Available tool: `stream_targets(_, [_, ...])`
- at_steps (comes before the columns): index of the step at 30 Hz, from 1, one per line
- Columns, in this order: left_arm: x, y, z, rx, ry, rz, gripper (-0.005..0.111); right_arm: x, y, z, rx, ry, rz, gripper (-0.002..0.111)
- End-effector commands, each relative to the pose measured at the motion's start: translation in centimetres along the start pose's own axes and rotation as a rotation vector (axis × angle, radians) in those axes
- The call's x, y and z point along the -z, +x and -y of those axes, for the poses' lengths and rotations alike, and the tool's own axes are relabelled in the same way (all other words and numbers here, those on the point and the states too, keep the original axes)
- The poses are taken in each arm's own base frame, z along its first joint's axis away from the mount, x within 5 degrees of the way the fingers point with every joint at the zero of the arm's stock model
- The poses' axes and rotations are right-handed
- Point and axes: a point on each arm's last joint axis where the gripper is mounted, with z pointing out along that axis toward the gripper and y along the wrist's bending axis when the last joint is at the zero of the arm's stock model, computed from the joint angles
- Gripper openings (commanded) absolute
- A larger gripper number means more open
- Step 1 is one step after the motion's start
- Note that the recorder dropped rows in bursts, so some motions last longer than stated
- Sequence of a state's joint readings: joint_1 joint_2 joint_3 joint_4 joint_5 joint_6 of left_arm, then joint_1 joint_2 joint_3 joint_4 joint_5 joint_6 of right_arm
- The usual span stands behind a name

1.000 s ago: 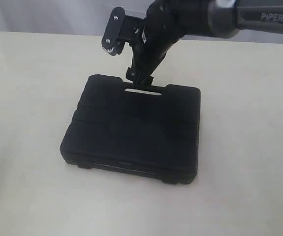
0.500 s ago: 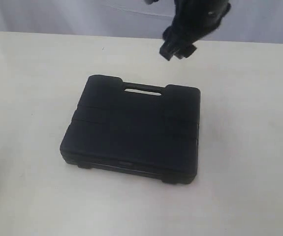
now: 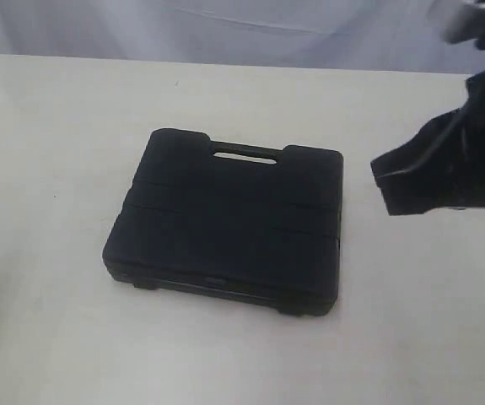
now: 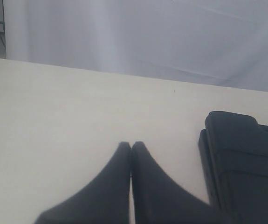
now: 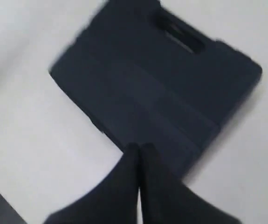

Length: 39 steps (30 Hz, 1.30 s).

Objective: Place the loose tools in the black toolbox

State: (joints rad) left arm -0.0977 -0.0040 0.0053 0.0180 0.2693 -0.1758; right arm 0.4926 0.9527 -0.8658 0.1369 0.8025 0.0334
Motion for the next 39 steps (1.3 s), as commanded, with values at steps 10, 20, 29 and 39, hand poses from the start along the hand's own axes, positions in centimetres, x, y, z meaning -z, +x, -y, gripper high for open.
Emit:
stream_targets(10, [0.0, -0.1, 0.0, -0.005, 0.005, 0.0, 0.0, 6.8, 5.2, 0.8, 0.117, 0.029, 0.591, 0.0])
stream_targets(20, [0.0, -0.1, 0.0, -0.005, 0.005, 0.0, 0.0, 0.0, 14.9, 6.2, -0.177, 0.373, 0.787, 0.0])
stream_targets(29, [0.0, -0.1, 0.0, -0.005, 0.005, 0.0, 0.0, -1.6, 18.7, 6.3, -0.196, 0.421, 0.573, 0.0])
stream_targets(39, [0.0, -0.1, 0.0, -0.005, 0.005, 0.0, 0.0, -1.8, 19.1, 6.2, -0.24, 0.406, 0.541, 0.0])
